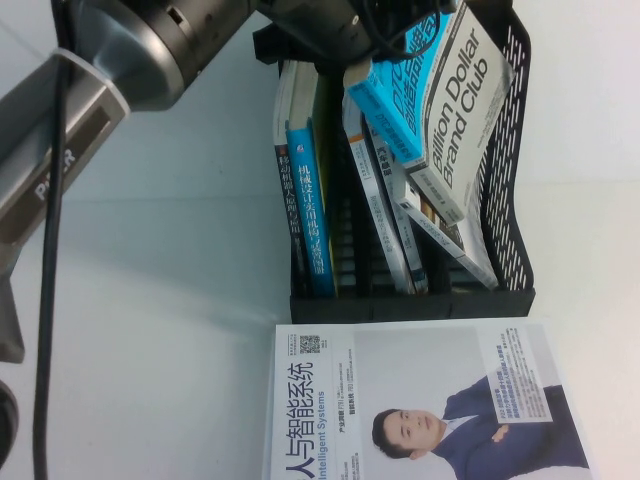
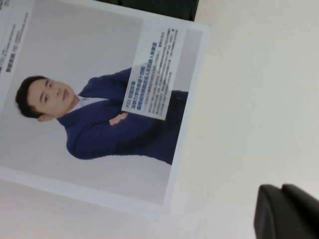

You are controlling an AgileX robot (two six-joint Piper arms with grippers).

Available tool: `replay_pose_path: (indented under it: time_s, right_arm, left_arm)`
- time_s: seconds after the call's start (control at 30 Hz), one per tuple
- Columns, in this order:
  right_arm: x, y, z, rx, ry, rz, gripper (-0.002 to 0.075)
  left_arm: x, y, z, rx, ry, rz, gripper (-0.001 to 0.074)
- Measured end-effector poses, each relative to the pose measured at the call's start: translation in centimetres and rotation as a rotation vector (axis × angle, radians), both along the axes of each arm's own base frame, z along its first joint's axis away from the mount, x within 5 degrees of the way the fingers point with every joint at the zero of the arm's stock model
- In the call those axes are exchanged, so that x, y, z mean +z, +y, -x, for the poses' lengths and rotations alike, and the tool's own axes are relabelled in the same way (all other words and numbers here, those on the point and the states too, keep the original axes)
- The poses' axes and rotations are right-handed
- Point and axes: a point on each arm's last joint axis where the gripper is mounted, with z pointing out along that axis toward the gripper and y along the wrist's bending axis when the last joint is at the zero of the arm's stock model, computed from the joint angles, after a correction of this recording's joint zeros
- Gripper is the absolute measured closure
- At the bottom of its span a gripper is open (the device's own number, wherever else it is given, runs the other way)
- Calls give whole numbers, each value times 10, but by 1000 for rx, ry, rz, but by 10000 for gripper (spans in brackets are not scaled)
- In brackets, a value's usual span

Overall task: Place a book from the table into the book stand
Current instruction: Place the book on the book shelf

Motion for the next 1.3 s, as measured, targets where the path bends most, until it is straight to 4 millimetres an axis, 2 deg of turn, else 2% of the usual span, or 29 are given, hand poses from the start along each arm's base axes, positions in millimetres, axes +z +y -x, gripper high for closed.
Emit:
replay_pose_path:
  time_s: [0.17,0.4,0.5,0.7,1.03,1.17,1.23,1.3]
  right_arm:
    - [0,0,1,-1,8,4,729]
    - [-1,-1,1,-2,18,10,729]
    - [-1,-1,2,-3,22,15,729]
    - [-1,-1,2,-3,22,15,728]
    - [-1,-1,2,-2,25,10,729]
    - [-3,0,1,9,11,4,729]
    - [-9,2,-1,55,2,8,729]
    - [-19,5,-2,106,-1,16,729]
  left_arm:
    - [0,-14,5,-1,-29,26,554]
    - [0,-40,10,-91,-141,26,554]
    - [-4,-43,8,-94,-136,19,547]
    - [-16,-48,-1,-79,-123,31,448]
    - [-18,-59,4,-112,-129,47,435]
    - [-18,-54,8,-136,-119,-42,467]
    - [-15,-48,12,-150,-118,-101,525]
    - [-8,-42,17,-167,-123,-149,617]
